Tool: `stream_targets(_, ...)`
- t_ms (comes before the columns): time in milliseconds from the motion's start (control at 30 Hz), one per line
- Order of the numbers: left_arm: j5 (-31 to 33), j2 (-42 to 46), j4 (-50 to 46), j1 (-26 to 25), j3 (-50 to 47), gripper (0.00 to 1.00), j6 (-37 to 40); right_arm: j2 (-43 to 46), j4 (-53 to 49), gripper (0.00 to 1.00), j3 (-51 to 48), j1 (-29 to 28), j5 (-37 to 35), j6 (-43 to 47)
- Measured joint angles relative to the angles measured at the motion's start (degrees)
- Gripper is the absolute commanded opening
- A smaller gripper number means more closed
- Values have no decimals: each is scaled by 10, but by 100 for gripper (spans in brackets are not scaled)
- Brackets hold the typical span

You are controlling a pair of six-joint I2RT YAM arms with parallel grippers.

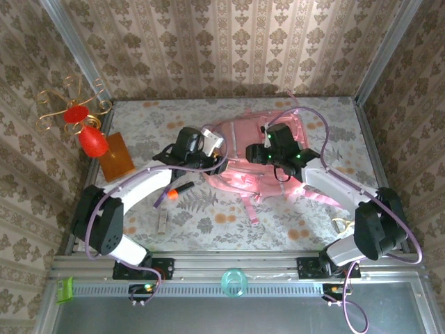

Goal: Pack the student bag

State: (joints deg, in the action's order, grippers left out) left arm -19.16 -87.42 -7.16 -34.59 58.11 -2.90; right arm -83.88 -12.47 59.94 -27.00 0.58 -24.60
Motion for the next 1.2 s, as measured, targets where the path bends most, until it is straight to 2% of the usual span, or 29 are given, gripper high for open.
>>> stream_targets(233,-2,-35,-13,-5,24,53,1,-26,7,66,-4,47,28,-49)
stream_targets(433,-5,-66,-23,-6,52,46,1,-83,33,57,-4,56,70,-86)
stream_targets(500,-13,-69,-23,-7,52,45,2,-89,43,49,-4,58,80,-97)
stream_targets(633,-25,-68,-22,-14,52,44,3,-99,74,22,-5,60,106,-125)
stream_targets(833,-20,-61,-14,-21,44,44,3,-98,127,0,-26,73,149,-179)
stream_targets(1200,20,-67,-19,-21,45,47,7,-87,157,0,-42,79,167,-228)
